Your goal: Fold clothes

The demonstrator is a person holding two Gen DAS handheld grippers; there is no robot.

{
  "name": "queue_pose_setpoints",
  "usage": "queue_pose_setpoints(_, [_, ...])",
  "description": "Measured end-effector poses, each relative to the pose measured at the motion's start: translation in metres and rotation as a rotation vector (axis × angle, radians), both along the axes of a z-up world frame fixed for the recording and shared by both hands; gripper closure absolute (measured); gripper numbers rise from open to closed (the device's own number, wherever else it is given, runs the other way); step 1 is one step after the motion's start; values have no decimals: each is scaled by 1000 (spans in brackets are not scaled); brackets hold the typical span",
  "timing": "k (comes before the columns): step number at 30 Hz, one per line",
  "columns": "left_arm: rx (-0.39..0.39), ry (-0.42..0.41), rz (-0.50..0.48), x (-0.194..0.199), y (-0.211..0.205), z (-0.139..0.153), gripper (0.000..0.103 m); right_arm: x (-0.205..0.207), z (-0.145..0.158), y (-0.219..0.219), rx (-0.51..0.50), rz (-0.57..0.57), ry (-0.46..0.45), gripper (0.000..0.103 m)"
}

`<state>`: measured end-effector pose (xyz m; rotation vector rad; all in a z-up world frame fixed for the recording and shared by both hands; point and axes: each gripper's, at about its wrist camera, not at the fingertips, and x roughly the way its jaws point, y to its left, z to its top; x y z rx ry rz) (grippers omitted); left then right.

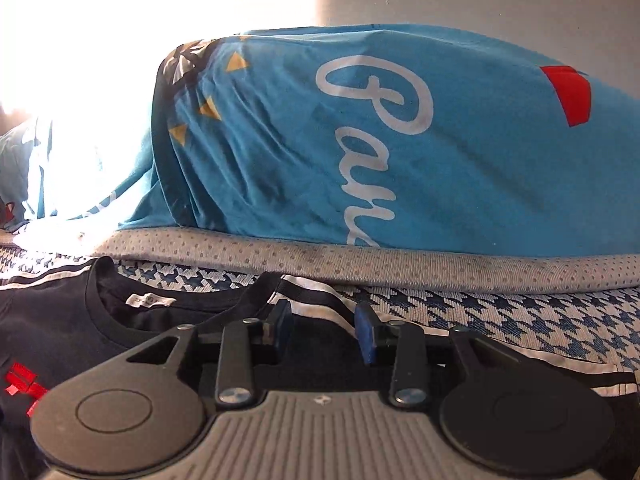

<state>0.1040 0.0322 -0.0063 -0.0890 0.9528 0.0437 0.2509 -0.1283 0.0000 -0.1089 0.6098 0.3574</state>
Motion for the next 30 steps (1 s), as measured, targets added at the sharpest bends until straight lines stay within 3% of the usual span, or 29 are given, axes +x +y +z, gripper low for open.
queue_pose_setpoints(3, [6,-1,-2,1,-1,-1,0,1,-2,4,-34,19,-14,72])
queue_pose_setpoints(7, [16,-3,-4,2,-2,-1,0,1,-5,10,-79,45,-32,91])
queue_pose_setpoints(11, [20,-9,-2,2,-2,-1,0,3,-5,12,-89,52,-43,96])
queue_pose_setpoints(17, [19,-19,4,3,-1,-1,0,5,1,11,-55,-9,-111,97])
queue_pose_setpoints(22, [55,-9,-11,4,-6,-4,0,9,-10,23,-125,-16,-78,96])
queue_pose_setpoints(30, [26,-24,7,0,-3,3,0,0,13,-5,-11,-66,-16,94])
